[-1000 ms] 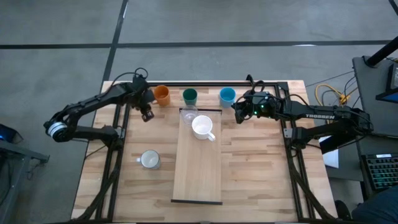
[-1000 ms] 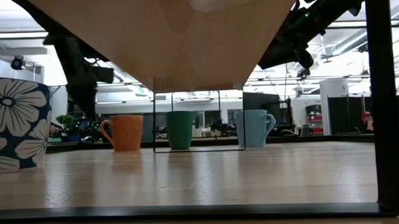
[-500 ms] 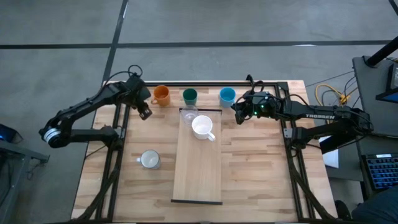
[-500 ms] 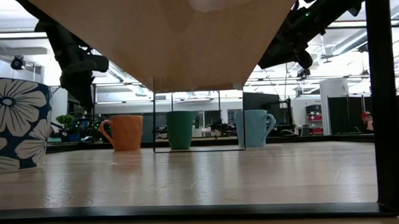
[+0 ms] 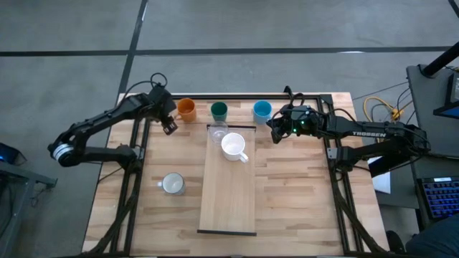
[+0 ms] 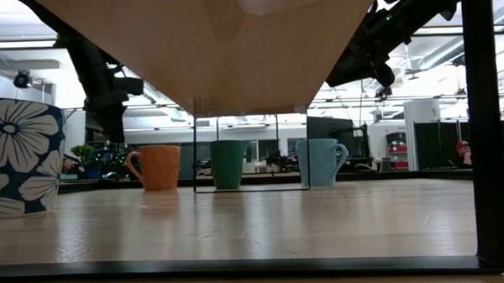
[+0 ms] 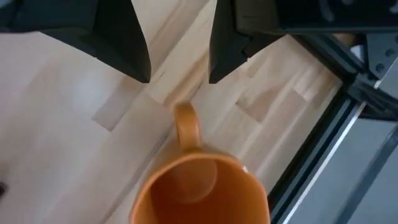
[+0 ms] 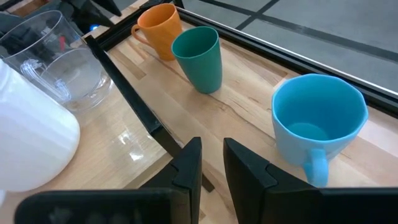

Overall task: Stack small to large cups/mugs on shelf
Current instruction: Put the orange mug on the shelf

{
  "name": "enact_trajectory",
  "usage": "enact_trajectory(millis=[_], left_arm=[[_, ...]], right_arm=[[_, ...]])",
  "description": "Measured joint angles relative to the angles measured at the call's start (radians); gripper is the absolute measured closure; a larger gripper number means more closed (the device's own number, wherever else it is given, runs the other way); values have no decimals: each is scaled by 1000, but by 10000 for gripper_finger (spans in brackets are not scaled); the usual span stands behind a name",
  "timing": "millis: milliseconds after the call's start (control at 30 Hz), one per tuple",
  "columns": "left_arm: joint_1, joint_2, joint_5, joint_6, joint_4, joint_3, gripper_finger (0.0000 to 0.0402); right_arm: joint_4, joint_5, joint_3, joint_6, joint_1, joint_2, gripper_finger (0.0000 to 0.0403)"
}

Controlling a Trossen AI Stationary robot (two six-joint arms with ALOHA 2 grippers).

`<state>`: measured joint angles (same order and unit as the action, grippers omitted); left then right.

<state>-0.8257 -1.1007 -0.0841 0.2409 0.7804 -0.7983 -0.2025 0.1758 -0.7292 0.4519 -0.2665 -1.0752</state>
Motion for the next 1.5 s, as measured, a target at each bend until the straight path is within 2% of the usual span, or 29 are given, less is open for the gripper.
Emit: enact_trajectory(millis=[367, 1067, 1500], left_arm=[[0, -114, 5, 2, -31, -4, 252], [0, -145, 23, 5, -146, -5, 252], [0, -149, 20, 11, -154, 0, 253]], right_arm=[[0, 0, 0, 0, 0, 0, 342], [-1, 0, 0, 0, 0, 0, 342], [-1, 0, 0, 1, 0, 0, 342]])
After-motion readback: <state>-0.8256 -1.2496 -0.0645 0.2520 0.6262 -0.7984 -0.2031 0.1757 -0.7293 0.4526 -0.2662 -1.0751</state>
